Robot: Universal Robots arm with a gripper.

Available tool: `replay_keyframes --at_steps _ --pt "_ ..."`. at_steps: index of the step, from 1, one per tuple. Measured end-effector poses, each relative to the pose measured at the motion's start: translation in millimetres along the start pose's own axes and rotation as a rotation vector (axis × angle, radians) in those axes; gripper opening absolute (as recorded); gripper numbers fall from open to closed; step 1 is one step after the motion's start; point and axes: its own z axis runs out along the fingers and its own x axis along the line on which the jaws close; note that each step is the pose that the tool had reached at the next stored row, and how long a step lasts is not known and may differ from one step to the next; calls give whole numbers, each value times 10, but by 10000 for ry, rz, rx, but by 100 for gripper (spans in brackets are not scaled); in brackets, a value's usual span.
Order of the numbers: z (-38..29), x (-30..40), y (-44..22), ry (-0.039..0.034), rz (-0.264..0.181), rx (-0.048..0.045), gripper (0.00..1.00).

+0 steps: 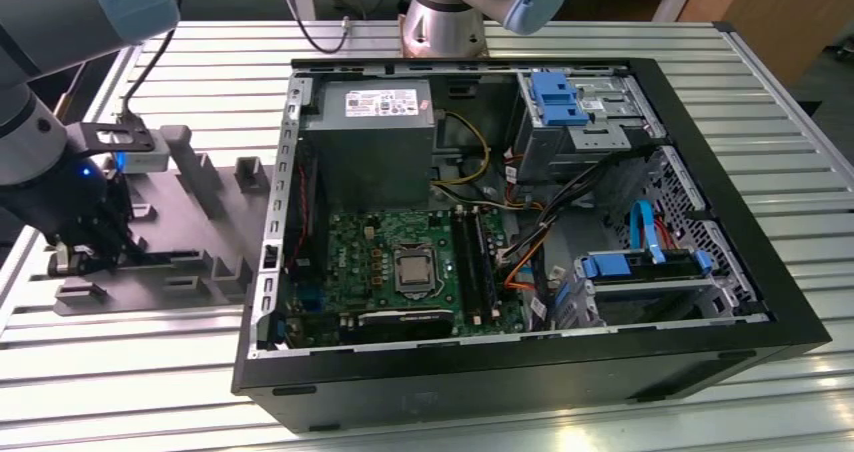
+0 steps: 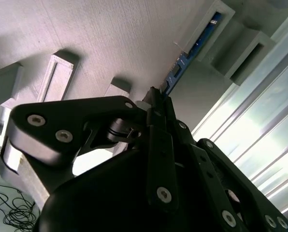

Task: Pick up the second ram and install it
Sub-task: 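Pick up the second ram and move it above second insertion slot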

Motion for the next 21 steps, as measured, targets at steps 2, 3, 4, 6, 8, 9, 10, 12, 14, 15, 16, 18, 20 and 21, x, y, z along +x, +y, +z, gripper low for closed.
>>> replay_keyframes --at_steps 2,3,4,6,8,9,10,12,14,15,16,18,20,21 --pt "-41 -1 -1 -1 0 1 14" --pt "-63 -1 -1 0 0 0 14" --pt "-87 -1 -1 0 0 0 14" --pt "-130 -2 -1 0 0 1 14" --pt "-171 -3 -1 0 0 0 14" --pt "-184 -3 -1 0 0 0 14" --pt "-189 -3 -2 0 0 1 14" --pt "-188 -3 -2 -2 0 3 14" --pt "-190 -3 -2 -1 0 1 14" --pt "-191 -3 -2 -1 0 1 14" --pt "-191 -3 -2 -1 0 1 14" --pt "-192 -3 -1 -4 0 0 14" --pt "-192 -3 -2 -5 0 0 14" --pt "-192 -3 -2 -6 0 0 14"
